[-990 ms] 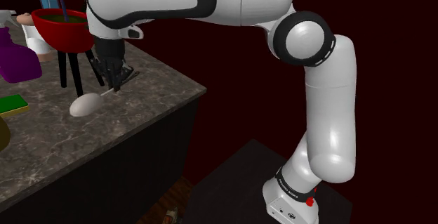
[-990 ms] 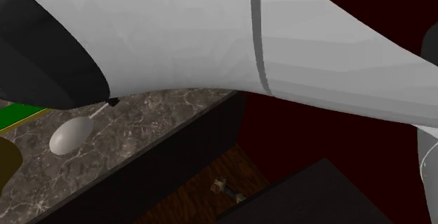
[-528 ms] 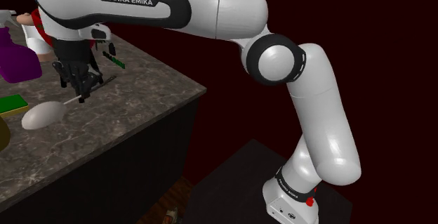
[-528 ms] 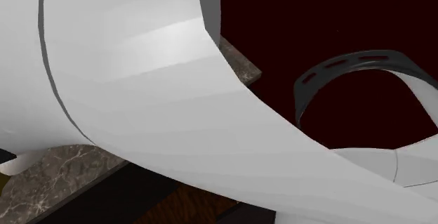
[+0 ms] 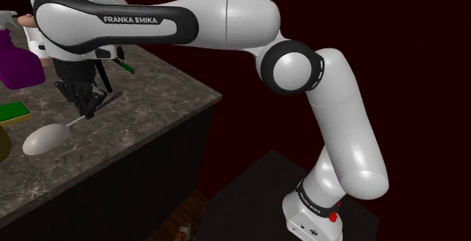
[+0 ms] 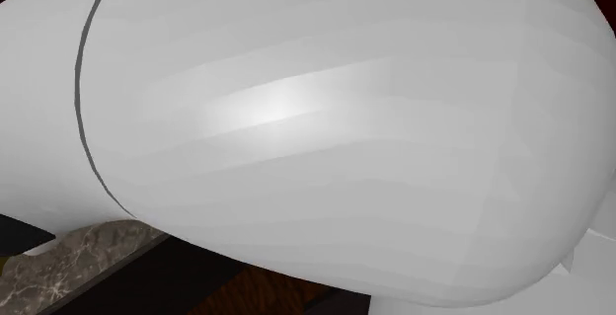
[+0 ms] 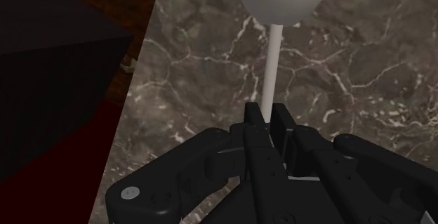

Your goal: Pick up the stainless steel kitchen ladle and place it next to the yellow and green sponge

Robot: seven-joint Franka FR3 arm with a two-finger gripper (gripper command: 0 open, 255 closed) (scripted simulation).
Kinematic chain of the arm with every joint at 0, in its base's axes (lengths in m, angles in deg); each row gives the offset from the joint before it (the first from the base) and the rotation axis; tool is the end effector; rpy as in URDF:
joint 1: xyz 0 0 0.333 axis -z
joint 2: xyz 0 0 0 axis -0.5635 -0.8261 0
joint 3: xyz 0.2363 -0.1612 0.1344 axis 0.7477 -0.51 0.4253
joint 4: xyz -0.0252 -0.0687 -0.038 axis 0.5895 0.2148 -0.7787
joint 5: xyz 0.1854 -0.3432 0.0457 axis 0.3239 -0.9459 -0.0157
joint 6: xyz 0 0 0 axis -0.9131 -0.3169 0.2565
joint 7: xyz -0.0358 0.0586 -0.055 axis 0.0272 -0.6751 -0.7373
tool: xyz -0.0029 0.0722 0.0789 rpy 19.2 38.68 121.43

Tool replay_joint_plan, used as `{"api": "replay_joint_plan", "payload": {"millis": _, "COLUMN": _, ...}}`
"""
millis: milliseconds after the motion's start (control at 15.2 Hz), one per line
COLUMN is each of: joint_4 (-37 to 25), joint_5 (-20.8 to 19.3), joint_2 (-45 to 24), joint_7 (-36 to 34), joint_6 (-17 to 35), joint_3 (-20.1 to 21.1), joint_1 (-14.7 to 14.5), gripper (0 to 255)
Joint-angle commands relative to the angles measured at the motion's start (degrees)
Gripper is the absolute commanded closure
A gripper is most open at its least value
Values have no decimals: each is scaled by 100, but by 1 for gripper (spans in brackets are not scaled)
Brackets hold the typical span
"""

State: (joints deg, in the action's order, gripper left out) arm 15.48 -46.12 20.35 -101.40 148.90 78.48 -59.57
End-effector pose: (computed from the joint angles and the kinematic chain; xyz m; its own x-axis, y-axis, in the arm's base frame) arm 0.6018 0.4519 0.3919 0.4969 -0.8660 -0.0555 -0.8651 -0.4994 0.0470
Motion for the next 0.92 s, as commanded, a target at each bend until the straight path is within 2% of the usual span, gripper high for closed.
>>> {"api": "replay_joint_plan", "payload": {"millis": 0, "joint_4": 148, "joint_5": -5, "joint_2": -4, "joint_7": -10, "joint_6": 153, "joint_3": -2, "joint_1": 13, "gripper": 255}}
{"api": "replay_joint_plan", "payload": {"millis": 594, "joint_4": 628, "joint_5": -48, "joint_2": -140, "joint_7": -29, "joint_6": 758, "joint_3": -33, "joint_1": 57, "gripper": 255}}
{"api": "replay_joint_plan", "payload": {"millis": 858, "joint_4": 628, "joint_5": -48, "joint_2": -140, "joint_7": -29, "joint_6": 758, "joint_3": -33, "joint_1": 57, "gripper": 255}}
